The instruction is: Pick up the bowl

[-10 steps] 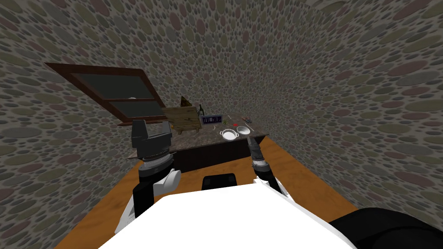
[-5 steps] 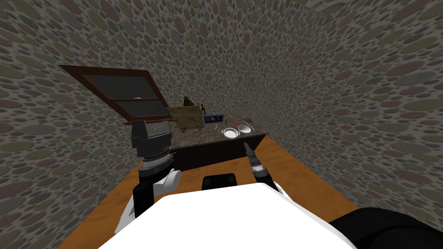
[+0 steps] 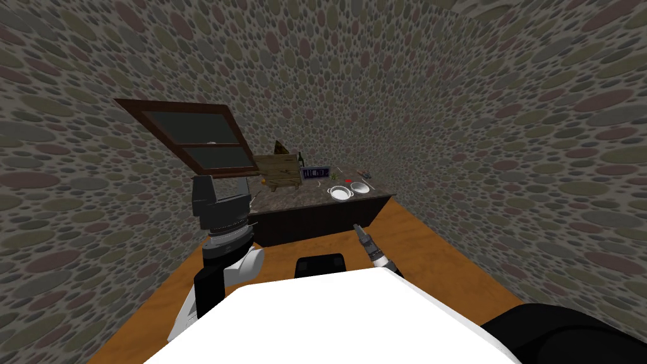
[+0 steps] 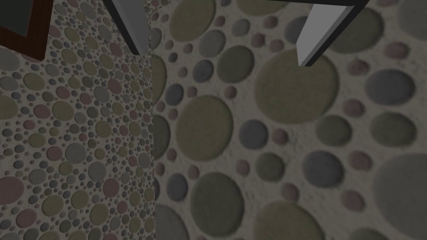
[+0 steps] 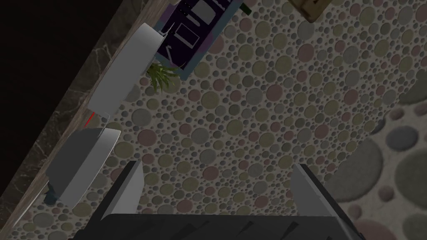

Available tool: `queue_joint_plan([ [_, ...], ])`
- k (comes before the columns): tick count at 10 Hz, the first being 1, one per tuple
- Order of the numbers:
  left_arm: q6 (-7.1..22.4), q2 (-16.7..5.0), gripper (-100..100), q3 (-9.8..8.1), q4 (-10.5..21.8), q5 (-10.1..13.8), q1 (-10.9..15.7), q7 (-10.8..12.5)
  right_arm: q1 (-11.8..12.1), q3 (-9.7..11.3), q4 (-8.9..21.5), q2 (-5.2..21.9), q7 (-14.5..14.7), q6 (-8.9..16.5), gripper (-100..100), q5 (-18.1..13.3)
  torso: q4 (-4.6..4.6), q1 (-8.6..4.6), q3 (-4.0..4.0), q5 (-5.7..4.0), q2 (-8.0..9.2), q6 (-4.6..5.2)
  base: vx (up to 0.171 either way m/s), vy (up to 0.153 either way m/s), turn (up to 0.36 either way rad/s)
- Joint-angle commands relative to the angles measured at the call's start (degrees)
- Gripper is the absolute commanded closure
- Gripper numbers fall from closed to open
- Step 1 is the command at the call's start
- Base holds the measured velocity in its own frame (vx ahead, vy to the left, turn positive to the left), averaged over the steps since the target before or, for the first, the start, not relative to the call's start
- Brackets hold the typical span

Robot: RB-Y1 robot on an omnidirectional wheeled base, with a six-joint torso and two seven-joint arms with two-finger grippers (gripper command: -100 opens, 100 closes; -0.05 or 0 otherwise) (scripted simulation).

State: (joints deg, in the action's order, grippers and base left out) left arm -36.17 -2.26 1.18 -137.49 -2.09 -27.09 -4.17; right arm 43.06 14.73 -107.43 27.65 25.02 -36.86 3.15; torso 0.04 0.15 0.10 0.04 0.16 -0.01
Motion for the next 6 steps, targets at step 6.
queue_joint_plan([
  [6,0.0,0.0,0,0.0,0.0,0.0,0.0,0.0,2.6,4.3,10.7,9.7,4.9,1.9,-100,1.1,0.0,0.01,-0.02,0.02,-0.05,0.01,-0.034,0.055,0.073],
])
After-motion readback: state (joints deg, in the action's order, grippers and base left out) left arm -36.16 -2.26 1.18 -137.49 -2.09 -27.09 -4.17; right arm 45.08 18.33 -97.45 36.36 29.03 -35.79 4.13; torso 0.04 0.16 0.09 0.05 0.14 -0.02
